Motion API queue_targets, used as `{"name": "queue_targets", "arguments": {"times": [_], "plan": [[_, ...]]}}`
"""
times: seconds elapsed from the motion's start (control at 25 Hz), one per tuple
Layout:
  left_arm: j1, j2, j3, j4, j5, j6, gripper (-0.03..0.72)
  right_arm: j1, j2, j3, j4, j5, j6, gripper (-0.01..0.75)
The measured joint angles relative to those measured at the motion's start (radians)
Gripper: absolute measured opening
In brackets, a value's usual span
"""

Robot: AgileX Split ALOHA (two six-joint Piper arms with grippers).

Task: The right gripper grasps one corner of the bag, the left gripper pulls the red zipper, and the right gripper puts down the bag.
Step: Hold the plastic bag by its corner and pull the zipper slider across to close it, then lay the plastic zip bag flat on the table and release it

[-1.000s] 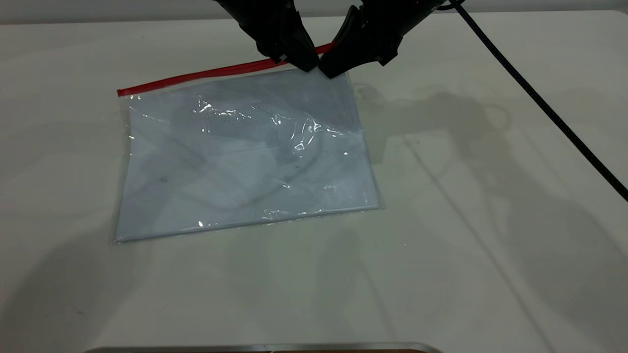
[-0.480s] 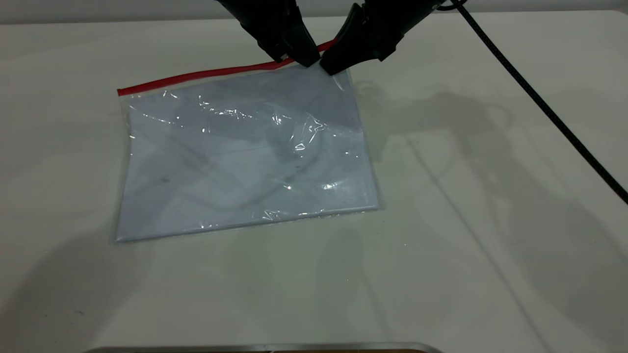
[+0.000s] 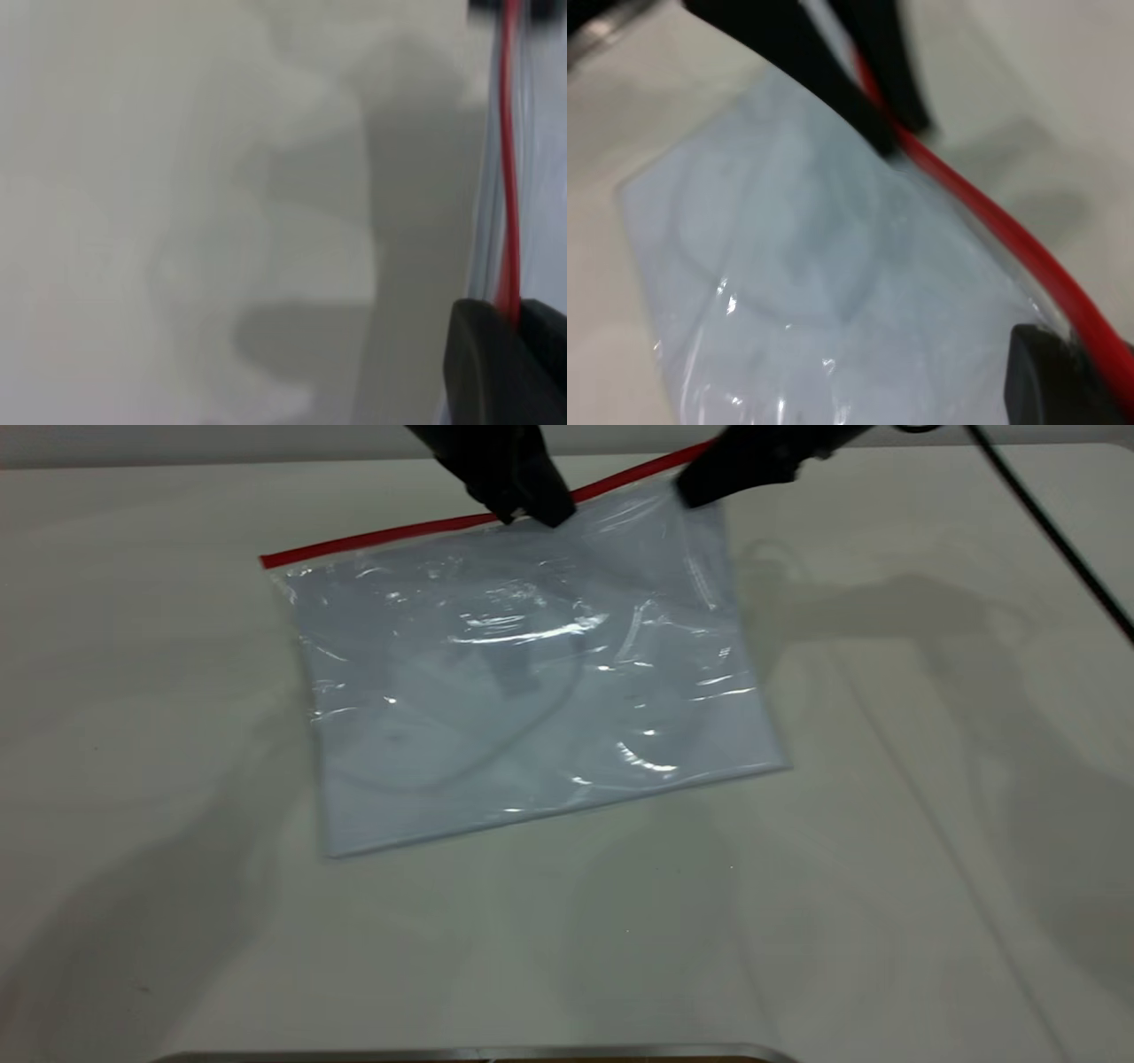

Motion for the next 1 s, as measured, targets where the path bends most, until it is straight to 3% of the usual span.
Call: {"name": "queue_targets", "arguments": {"times": [0.28, 0.6, 0.76, 0.88, 1.0], "plan": [[0.082, 0.001, 0.0, 0.128, 0.074, -0.173, 0.049, -0.098, 0.0, 0.0, -0.021, -0.017, 0.055, 0.034], [0.166, 0.001, 0.0, 0.228, 0.218, -0.303, 0.049, -0.129, 0.0, 0.0, -0.037, -0.022, 0.111, 0.035], [0.171, 0.001, -0.001, 0.227, 0.233, -0.306, 0.049, -0.129, 0.0, 0.0, -0.035, -0.022, 0.14, 0.052], [0.173, 0.001, -0.001, 0.228, 0.243, -0.306, 0.059, -0.129, 0.0, 0.0, -0.035, -0.022, 0.147, 0.122], [0.179, 0.002, -0.001, 0.239, 0.258, -0.316, 0.123, -0.136, 0.0, -0.001, -0.036, -0.039, 0.161, 0.282]]}}
